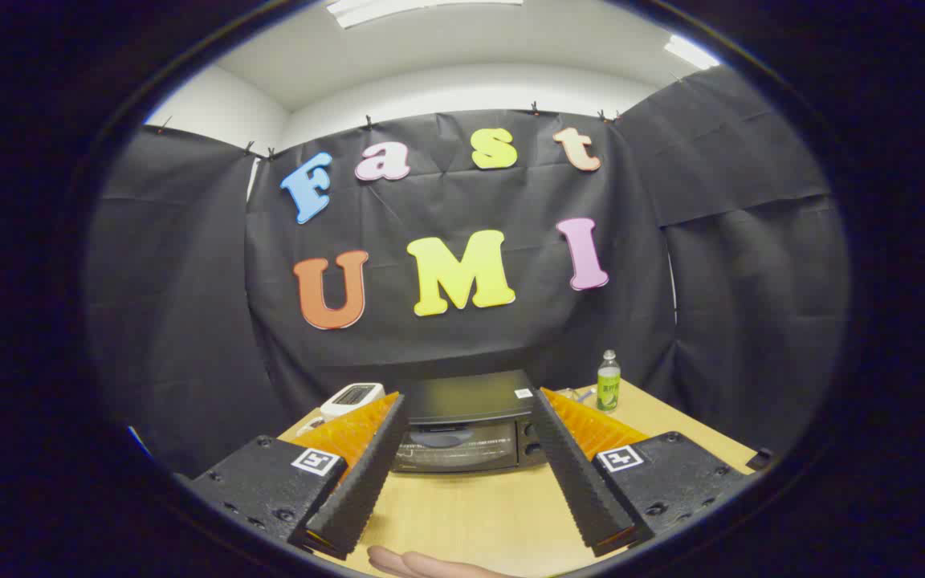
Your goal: Open the toaster oven, put the food inside, and close the toaster oven door.
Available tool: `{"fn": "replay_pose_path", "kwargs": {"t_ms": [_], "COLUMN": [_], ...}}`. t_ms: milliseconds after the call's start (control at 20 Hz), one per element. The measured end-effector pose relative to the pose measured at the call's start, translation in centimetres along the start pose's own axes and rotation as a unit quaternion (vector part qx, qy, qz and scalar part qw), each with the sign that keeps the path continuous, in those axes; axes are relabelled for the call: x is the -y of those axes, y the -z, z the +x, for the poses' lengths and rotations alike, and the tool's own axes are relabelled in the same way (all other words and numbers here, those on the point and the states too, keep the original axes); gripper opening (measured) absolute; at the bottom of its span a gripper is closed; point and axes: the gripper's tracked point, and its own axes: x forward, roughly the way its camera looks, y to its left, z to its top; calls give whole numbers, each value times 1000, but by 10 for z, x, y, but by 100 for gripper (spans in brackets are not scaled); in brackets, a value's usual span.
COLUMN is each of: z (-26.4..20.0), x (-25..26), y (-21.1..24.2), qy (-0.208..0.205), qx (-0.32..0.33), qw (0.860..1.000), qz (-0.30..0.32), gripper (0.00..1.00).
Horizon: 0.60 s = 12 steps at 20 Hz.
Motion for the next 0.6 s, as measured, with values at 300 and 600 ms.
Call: {"fn": "replay_pose_path", "kwargs": {"t_ms": [300,600], "z": [-1,10], "x": [-8,-9], "y": [-2,9], "qy": [2,12], "qx": [9,-7], "qw": [1000,1000], "qz": [-10,-6], "gripper": [100,100]}}
